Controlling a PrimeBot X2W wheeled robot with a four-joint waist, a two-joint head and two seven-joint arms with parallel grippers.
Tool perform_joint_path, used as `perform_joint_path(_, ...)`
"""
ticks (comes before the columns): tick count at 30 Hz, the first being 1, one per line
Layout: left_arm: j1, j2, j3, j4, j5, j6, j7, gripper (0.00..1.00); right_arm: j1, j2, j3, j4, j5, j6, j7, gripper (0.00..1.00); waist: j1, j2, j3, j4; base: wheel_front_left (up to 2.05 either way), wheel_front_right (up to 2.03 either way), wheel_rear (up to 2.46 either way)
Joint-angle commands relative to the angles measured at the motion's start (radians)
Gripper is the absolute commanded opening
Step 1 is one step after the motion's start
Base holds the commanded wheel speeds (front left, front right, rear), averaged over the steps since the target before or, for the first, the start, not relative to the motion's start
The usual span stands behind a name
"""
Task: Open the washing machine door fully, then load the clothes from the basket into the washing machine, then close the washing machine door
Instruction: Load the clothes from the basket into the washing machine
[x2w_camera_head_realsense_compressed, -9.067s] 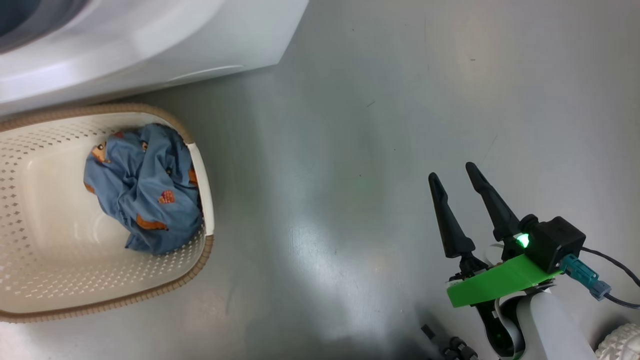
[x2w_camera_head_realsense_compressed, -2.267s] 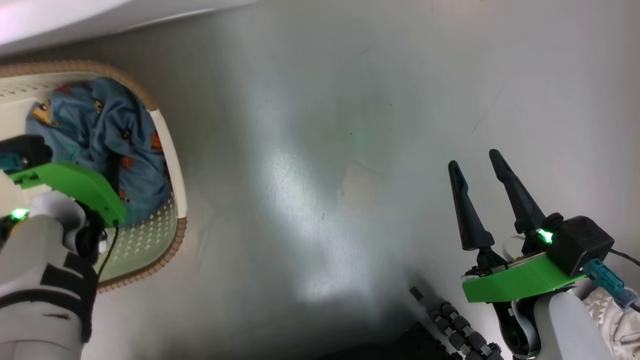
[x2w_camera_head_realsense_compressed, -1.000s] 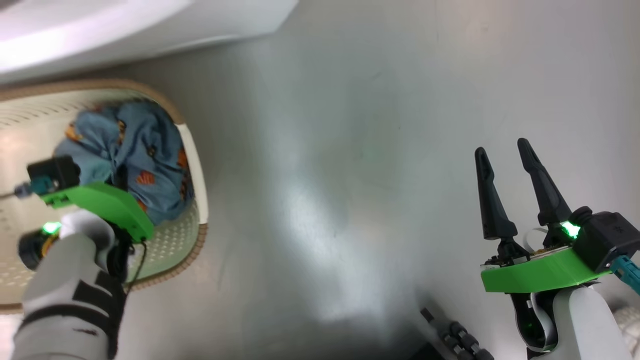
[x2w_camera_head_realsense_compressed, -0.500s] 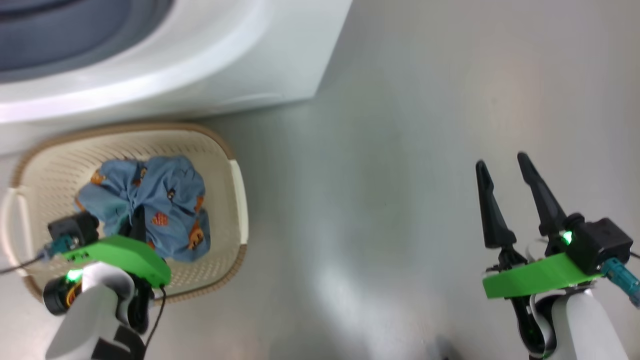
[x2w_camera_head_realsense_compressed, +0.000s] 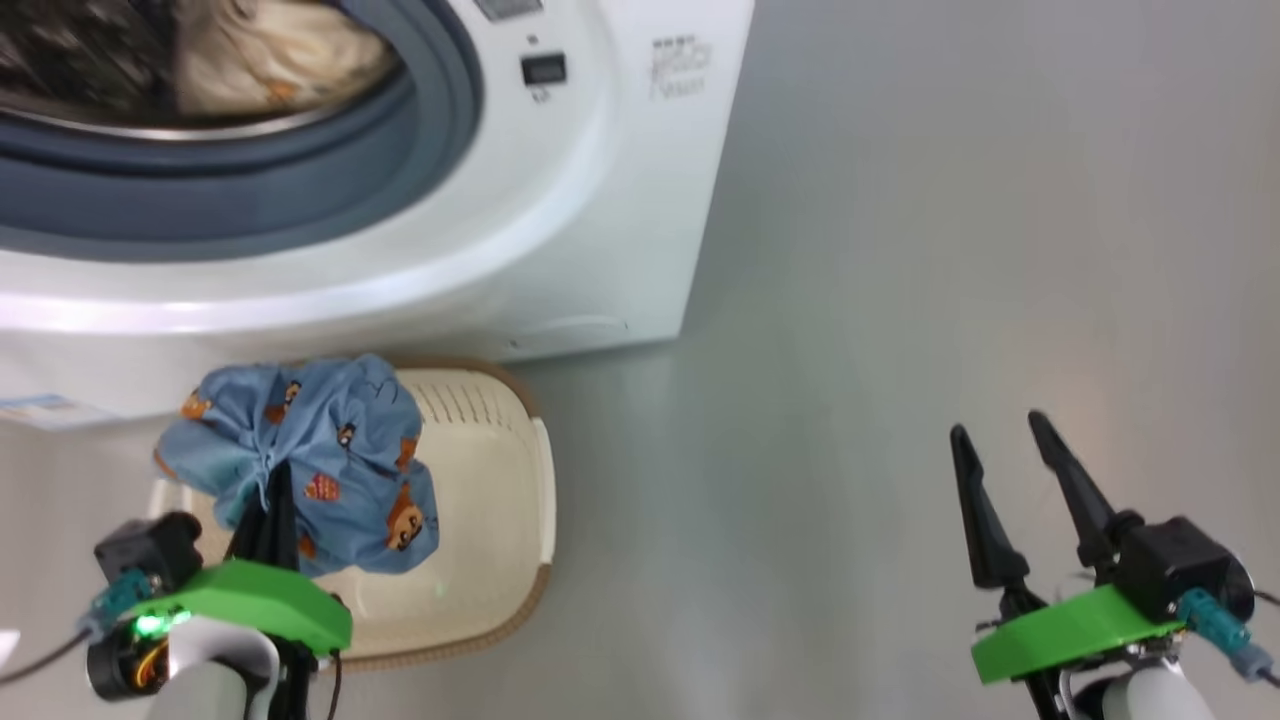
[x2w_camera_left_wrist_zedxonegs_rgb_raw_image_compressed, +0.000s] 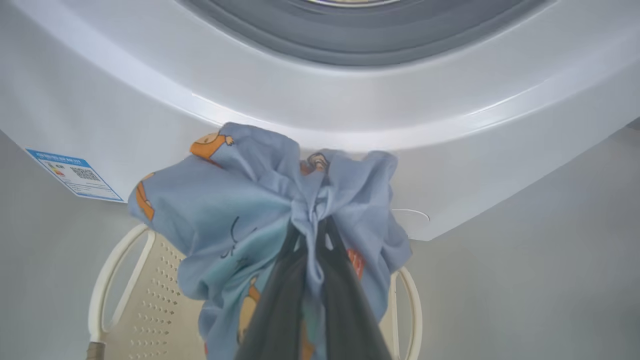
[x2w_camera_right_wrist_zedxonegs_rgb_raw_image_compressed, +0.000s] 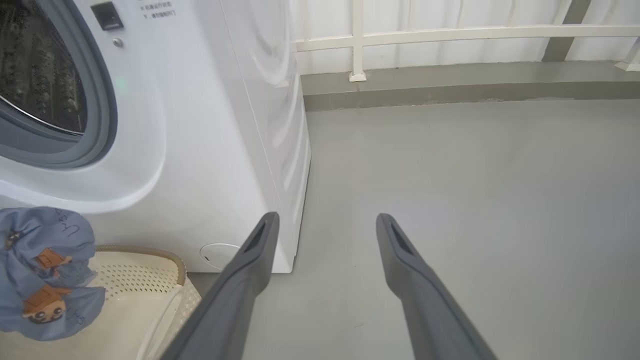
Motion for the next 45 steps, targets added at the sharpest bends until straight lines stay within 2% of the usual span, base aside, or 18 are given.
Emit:
perform_joint_path(1, 0.033, 0.021, 0.037, -0.046, 0.022, -0.002, -0.011, 0.00, 0.030, -0.010, 0.023, -0.017, -0.016, 0.002, -0.005, 1.00, 0.0000, 0.0000, -0.099, 0.040, 0.00, 0.00, 0.00)
perform_joint_path(10, 0.169, -0.004, 0.083, -0.268, 0.114, 0.020, -0.011, 0.00, 0.109, -0.012, 0.012, -0.009, -0.010, 0.002, -0.005, 1.00, 0.0000, 0.0000, -0.232, 0.061, 0.00, 0.00, 0.00)
perform_joint_path(23, 0.332, 0.003, 0.120, -0.492, 0.260, 0.054, -0.011, 0.00, 0.185, -0.011, 0.027, -0.010, -0.013, 0.002, -0.005, 1.00, 0.0000, 0.0000, -0.362, 0.055, 0.00, 0.00, 0.00)
perform_joint_path(33, 0.450, -0.015, 0.118, -0.583, 0.283, 0.064, -0.011, 0.00, 0.218, -0.011, 0.017, -0.026, -0.016, 0.002, -0.005, 1.00, 0.0000, 0.0000, -0.391, 0.050, 0.00, 0.00, 0.00)
perform_joint_path(45, 0.465, -0.025, 0.109, -0.592, 0.284, 0.077, -0.011, 0.00, 0.220, -0.011, 0.019, -0.028, -0.018, 0.002, -0.005, 1.00, 0.0000, 0.0000, -0.401, 0.057, 0.00, 0.00, 0.00)
